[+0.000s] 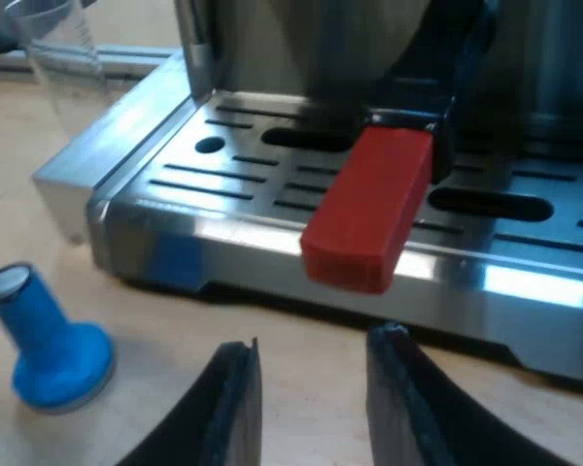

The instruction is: Grind coffee beans and then tamp

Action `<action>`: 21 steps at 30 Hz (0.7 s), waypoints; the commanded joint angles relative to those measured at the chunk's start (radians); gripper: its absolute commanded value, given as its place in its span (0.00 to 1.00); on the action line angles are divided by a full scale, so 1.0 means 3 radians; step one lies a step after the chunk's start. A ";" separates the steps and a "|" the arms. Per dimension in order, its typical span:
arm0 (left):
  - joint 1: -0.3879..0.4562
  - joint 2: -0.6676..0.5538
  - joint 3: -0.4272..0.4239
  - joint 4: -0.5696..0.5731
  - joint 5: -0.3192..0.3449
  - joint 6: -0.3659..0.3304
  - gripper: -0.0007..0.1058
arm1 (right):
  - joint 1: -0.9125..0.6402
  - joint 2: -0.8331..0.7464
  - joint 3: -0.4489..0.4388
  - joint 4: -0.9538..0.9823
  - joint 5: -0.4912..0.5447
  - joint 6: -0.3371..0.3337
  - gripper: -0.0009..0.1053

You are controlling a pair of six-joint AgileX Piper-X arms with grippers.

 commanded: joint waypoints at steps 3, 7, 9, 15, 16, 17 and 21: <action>-0.0011 -0.0004 0.0002 -0.0043 0.0059 0.0025 0.60 | 0.0006 0.0157 -0.0006 -0.0204 0.0185 -0.0011 0.29; -0.0011 -0.0004 0.0002 -0.0043 0.0094 0.0016 0.60 | -0.0002 0.0224 -0.0006 -0.0245 0.0206 -0.0011 0.29; -0.0011 -0.0004 0.0002 -0.0043 0.0093 0.0016 0.60 | -0.0001 0.0264 -0.0006 -0.0245 0.0270 0.0037 0.29; -0.0011 -0.0004 0.0002 -0.0043 0.0103 0.0016 0.60 | -0.0001 0.0312 -0.0006 -0.0258 0.0355 0.0164 0.29; -0.0011 -0.0004 0.0002 -0.0043 0.0115 0.0016 0.60 | -0.0001 0.0312 -0.0006 -0.0270 0.0355 0.0164 0.29; -0.0011 -0.0004 0.0002 -0.0043 0.0116 0.0016 0.60 | -0.0001 0.0312 -0.0006 -0.0285 0.0355 0.0164 0.29; -0.0011 -0.0004 0.0002 -0.0043 0.0116 0.0016 0.60 | -0.0001 0.0312 -0.0006 -0.0386 0.0355 0.0164 0.29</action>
